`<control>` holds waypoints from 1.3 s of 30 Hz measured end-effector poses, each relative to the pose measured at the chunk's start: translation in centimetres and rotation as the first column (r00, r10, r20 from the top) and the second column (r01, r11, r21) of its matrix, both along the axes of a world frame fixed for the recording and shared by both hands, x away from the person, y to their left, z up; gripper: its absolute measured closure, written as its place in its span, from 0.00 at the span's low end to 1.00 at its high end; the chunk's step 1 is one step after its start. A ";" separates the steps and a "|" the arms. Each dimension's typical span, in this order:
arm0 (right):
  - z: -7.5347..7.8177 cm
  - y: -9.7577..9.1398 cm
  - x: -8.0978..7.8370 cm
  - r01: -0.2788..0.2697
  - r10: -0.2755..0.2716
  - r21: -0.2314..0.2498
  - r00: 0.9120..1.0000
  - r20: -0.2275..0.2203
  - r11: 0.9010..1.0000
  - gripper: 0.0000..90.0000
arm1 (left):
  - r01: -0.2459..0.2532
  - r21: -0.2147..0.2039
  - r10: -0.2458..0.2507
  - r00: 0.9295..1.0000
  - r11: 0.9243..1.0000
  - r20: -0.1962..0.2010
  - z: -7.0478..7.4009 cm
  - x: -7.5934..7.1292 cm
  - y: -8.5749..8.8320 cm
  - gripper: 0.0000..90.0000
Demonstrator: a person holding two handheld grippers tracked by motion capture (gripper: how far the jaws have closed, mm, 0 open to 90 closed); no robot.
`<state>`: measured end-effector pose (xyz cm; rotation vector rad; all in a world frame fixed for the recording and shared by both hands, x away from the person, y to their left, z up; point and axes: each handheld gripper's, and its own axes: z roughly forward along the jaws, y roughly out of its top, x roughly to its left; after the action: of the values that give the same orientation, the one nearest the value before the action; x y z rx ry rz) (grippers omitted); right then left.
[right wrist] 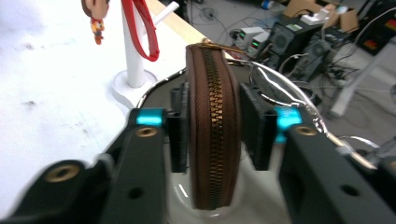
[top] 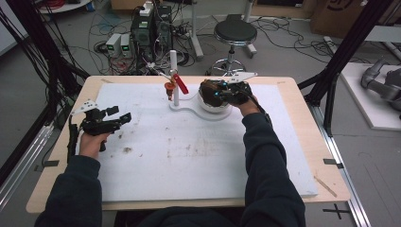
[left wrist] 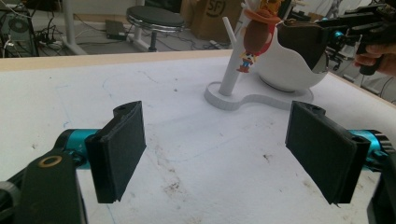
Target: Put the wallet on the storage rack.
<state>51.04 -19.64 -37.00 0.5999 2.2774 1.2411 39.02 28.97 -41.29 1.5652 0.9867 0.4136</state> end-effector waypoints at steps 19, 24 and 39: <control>2.6 -3.9 -2.8 0.082 -0.069 0.124 0.991 -0.111 0.989 0.42 | -0.017 -0.020 0.017 1.000 1.000 0.002 0.2 -0.1 0.3 0.22; 3.2 -5.8 -5.7 0.130 -0.119 0.124 0.989 -0.093 0.984 0.38 | -0.014 -0.028 0.015 1.000 0.999 0.020 0.4 -0.2 0.2 0.22; -1.9 -10.6 -12.3 0.279 -0.264 0.067 0.950 -0.168 0.958 0.25 | -0.001 0.044 -0.002 0.997 0.999 0.074 0.7 -0.6 -1.2 0.21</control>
<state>38.76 -30.23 -38.87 1.0409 2.1776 1.1999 38.39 27.76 -40.58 1.5789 0.9260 0.4925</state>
